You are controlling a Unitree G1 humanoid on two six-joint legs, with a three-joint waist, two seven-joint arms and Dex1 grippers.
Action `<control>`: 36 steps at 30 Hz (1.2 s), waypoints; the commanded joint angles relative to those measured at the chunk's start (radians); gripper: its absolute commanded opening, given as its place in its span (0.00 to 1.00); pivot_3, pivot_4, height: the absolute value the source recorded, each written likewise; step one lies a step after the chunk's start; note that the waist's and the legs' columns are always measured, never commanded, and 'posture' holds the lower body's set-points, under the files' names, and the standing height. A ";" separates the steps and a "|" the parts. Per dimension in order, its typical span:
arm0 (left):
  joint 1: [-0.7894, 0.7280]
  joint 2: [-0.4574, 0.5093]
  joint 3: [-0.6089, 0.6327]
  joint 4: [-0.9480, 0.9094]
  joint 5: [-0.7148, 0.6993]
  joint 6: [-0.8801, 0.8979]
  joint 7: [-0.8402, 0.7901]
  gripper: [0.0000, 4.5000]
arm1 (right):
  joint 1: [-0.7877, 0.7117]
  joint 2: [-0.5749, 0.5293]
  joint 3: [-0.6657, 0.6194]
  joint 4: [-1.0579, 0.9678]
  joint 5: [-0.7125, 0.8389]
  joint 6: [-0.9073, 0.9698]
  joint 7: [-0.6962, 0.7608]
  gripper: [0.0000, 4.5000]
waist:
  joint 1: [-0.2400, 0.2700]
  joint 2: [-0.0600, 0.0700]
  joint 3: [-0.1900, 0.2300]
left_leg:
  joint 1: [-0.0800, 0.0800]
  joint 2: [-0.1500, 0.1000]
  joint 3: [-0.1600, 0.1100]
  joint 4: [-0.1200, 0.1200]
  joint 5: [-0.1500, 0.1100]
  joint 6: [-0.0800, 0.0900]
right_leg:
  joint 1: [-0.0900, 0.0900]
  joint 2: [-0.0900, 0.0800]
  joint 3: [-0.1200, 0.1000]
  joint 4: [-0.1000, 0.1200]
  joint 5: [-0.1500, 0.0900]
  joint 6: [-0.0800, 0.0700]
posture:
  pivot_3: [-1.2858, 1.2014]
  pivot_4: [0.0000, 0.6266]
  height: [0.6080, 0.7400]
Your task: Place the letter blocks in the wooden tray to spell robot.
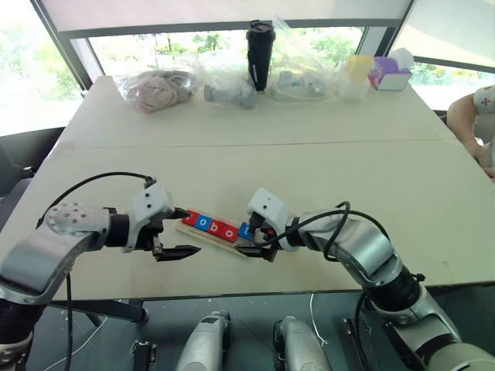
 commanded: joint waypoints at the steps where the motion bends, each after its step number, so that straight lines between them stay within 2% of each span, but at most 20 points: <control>1: -0.014 0.001 0.026 -0.009 -0.013 0.001 -0.001 1.00 | -0.049 -0.009 -0.095 -0.051 0.052 -0.020 0.029 0.99 | 0.000 0.000 0.000 | 0.000 0.000 0.000 0.000 0.000 0.000 | 0.000 0.000 0.000 0.000 0.000 0.000 | 0.52 0.24 1.00; 3: -0.021 -0.003 0.035 -0.006 -0.026 0.005 -0.005 1.00 | -0.065 0.008 -0.173 -0.013 0.074 -0.066 0.028 0.99 | 0.000 0.000 0.000 | 0.000 0.000 0.000 0.000 0.000 0.000 | 0.000 0.000 0.000 0.000 0.000 0.000 | 0.52 0.24 1.00; 5: -0.033 -0.008 0.047 -0.007 -0.048 0.016 -0.007 1.00 | -0.070 -0.007 -0.190 0.036 0.041 -0.157 0.019 0.99 | 0.001 0.000 0.000 | 0.000 0.000 0.000 0.000 0.000 0.000 | 0.000 0.000 0.000 0.000 0.000 0.000 | 0.52 0.24 1.00; 10: -0.057 -0.010 0.053 -0.017 -0.082 0.037 -0.006 1.00 | -0.043 -0.093 -0.077 0.166 -0.131 -0.417 0.013 0.99 | 0.003 0.000 0.000 | 0.000 0.000 0.001 0.000 0.000 0.000 | 0.001 0.001 0.000 0.000 0.000 0.000 | 0.52 0.24 1.00; 16: -0.058 -0.006 0.036 -0.016 -0.068 0.030 -0.004 1.00 | -0.002 -0.103 -0.023 0.253 -0.206 -0.667 0.086 0.99 | -0.010 0.000 0.000 | 0.001 0.000 0.002 0.000 0.000 0.000 | 0.001 0.002 0.000 0.000 0.002 0.003 | 0.52 0.24 1.00; 29: -0.049 -0.010 0.040 -0.033 -0.074 0.040 0.011 1.00 | 0.025 -0.066 -0.006 0.341 -0.283 -0.773 0.121 0.99 | -0.016 0.000 0.000 | 0.001 0.000 0.001 0.001 0.000 0.000 | 0.002 0.002 0.000 0.001 0.002 0.003 | 0.52 0.24 1.00; 36: -0.042 -0.010 0.042 -0.033 -0.073 0.037 0.017 1.00 | 0.040 -0.050 -0.005 0.293 -0.276 -0.763 0.167 0.99 | -0.015 0.000 0.000 | 0.001 0.000 0.001 0.001 0.000 0.000 | 0.002 0.002 0.000 0.001 0.002 0.003 | 0.52 0.24 1.00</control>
